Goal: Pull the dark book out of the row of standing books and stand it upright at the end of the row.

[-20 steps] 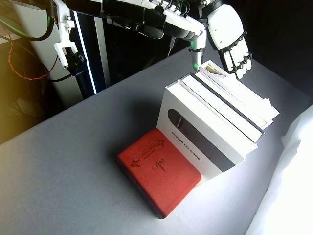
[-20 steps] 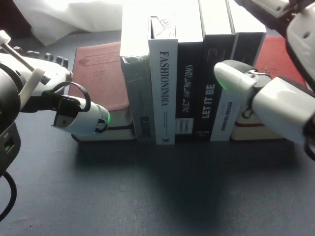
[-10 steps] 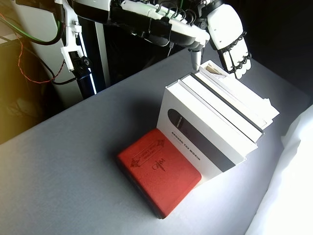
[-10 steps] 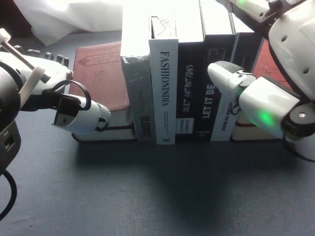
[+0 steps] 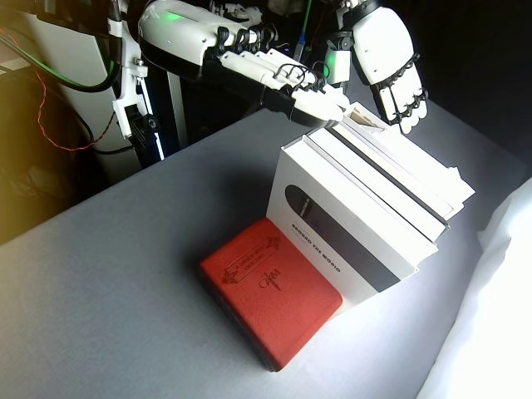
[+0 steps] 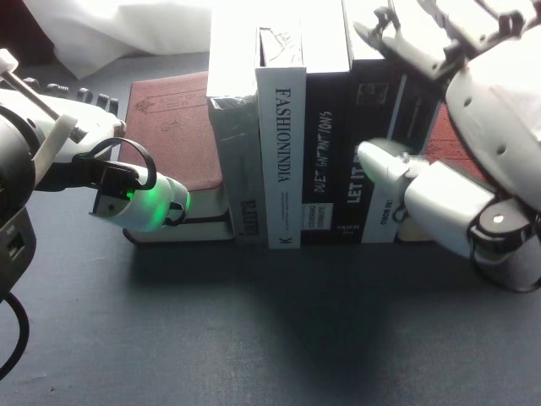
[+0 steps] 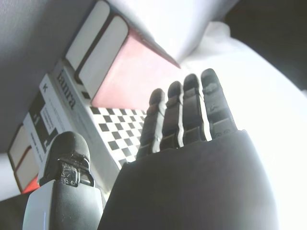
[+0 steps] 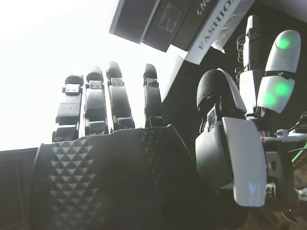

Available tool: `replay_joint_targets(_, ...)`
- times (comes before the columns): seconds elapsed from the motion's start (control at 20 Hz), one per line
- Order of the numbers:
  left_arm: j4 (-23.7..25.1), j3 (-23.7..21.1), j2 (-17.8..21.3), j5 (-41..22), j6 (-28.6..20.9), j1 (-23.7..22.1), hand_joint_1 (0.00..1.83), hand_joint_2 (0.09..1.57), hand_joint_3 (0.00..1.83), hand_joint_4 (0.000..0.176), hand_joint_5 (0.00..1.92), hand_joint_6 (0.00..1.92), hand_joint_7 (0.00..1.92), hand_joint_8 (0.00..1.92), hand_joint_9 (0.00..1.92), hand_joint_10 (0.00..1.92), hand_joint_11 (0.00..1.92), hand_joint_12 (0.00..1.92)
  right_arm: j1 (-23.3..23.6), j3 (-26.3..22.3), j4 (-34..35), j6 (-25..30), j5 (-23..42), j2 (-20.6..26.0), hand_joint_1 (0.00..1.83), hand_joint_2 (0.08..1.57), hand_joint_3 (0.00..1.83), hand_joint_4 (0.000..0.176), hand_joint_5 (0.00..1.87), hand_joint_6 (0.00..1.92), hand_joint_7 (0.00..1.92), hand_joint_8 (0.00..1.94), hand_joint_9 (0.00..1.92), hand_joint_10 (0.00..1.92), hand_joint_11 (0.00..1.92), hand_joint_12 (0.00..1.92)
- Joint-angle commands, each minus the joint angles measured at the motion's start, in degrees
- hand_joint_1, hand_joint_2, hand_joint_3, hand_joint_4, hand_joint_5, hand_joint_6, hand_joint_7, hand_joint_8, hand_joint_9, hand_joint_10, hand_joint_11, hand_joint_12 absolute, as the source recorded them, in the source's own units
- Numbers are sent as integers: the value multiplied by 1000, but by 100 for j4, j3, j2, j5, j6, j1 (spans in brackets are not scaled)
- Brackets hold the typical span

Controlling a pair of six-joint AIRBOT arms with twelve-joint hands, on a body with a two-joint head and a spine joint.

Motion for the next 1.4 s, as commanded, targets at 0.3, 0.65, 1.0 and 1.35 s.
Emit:
replay_joint_targets(0.3, 516, -7, 47, 55, 9, -55, 0, 1229, 0, 0, 67, 1, 23, 2, 2, 0, 5, 3, -84, 180, -453, 89, 299, -62, 0, 1273, 1, 0, 107, 6, 93, 5, 44, 8, 19, 10)
replay_joint_targets(0.65, 517, -7, 47, 54, 11, -55, 0, 1236, 1, 0, 80, 2, 35, 2, 17, 4, 19, 10, -141, 193, -451, 47, 301, -62, 0, 1271, 0, 0, 115, 1, 102, 0, 53, 5, 21, 27)
replay_joint_targets(1.0, 516, -6, 47, 55, 15, -55, 0, 1240, 2, 0, 71, 1, 24, 0, 3, 0, 2, 4, -366, 114, -451, -205, 437, -61, 0, 1271, 0, 0, 124, 9, 103, 6, 45, 5, 10, 32)
replay_joint_targets(1.35, 512, -6, 46, 57, 12, -58, 0, 1243, 2, 0, 83, 4, 36, 5, 18, 6, 21, 11, -433, -267, -451, -545, 703, -11, 3, 1277, 1, 0, 120, 0, 111, 0, 61, 1, 0, 98)
